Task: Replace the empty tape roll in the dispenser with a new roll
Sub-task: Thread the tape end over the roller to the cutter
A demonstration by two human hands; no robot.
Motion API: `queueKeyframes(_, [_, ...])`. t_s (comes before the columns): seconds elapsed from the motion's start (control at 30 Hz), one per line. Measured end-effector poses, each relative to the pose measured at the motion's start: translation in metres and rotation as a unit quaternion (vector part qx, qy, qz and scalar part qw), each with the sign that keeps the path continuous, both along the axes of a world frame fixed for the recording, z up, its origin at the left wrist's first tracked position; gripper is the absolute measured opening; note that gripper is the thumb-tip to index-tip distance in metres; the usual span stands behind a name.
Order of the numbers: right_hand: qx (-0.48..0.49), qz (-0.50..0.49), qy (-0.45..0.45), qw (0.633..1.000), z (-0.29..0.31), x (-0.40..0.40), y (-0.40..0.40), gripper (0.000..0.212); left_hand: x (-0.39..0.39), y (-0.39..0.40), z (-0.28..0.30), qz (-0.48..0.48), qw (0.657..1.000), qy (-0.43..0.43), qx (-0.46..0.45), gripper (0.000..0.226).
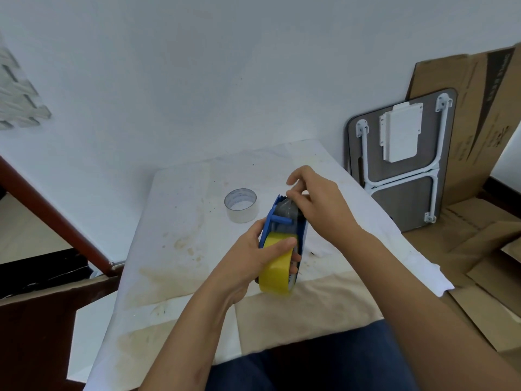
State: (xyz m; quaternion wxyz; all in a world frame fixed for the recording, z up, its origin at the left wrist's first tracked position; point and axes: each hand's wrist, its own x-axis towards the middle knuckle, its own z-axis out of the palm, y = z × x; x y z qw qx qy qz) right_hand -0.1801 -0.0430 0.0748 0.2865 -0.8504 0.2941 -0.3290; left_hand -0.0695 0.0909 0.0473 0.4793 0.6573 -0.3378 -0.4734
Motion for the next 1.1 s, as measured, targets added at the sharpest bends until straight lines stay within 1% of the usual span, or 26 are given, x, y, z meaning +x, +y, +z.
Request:
queueKeyframes(0.07, [0.035, 0.002, -0.030, 0.999, 0.000, -0.002, -0.004, 0.023, 0.001, 0.000, -0.001, -0.005, 1.000, -0.009, 0.006, 0.058])
queueKeyframes(0.1, [0.047, -0.005, -0.042, 0.998, -0.001, -0.003, -0.005, 0.025, 0.002, 0.000, -0.001, -0.008, 1.000, -0.009, 0.008, 0.062])
queueKeyframes(0.23, [0.061, -0.052, -0.075, 0.994, -0.004, -0.005, -0.009, 0.023, 0.002, 0.002, 0.000, -0.021, 1.000, 0.012, 0.002, 0.076])
queueKeyframes(0.27, [0.069, -0.060, -0.080, 0.993, -0.006, -0.005, -0.009, 0.022, 0.002, 0.003, -0.001, -0.027, 1.000, 0.015, 0.000, 0.075])
queueKeyframes(0.4, [0.141, -0.099, -0.114, 0.978, -0.016, -0.006, -0.014, 0.015, 0.000, 0.007, 0.003, -0.043, 0.997, 0.050, -0.026, 0.056])
queueKeyframes(0.5, [0.196, -0.119, -0.124, 0.965, -0.023, -0.006, -0.016, 0.015, 0.001, 0.008, 0.000, -0.035, 0.998, 0.038, -0.025, 0.047])
queueKeyframes(0.6, [0.254, -0.103, -0.120, 0.954, -0.027, -0.007, -0.014, 0.011, 0.003, 0.008, -0.003, -0.024, 0.999, 0.022, -0.010, 0.042])
queueKeyframes(0.63, [0.274, -0.093, -0.115, 0.950, -0.028, -0.007, -0.014, 0.012, 0.003, 0.008, -0.005, -0.021, 1.000, 0.017, -0.006, 0.041])
queueKeyframes(0.7, [0.296, -0.072, -0.108, 0.946, -0.028, -0.006, -0.012, 0.026, 0.004, 0.008, -0.008, -0.011, 1.000, 0.012, 0.001, 0.041])
queueKeyframes(0.77, [0.298, -0.058, -0.090, 0.948, -0.028, -0.006, -0.011, 0.035, 0.006, 0.006, -0.011, -0.001, 1.000, 0.010, 0.009, 0.043])
queueKeyframes(0.83, [0.293, -0.037, -0.054, 0.954, -0.027, -0.007, -0.009, 0.036, 0.007, 0.006, -0.012, 0.003, 1.000, 0.004, 0.012, 0.043])
queueKeyframes(0.93, [0.283, -0.019, -0.048, 0.958, -0.027, -0.005, -0.008, 0.031, 0.009, 0.005, -0.010, 0.000, 1.000, -0.003, 0.017, 0.042])
queueKeyframes(1.0, [0.264, -0.035, -0.050, 0.963, -0.025, -0.003, -0.008, 0.026, 0.006, 0.005, -0.009, -0.003, 1.000, -0.003, 0.013, 0.043])
queueKeyframes(1.1, [0.223, -0.052, -0.048, 0.972, -0.022, -0.002, -0.008, 0.023, 0.005, 0.006, -0.010, -0.011, 1.000, 0.004, 0.005, 0.047])
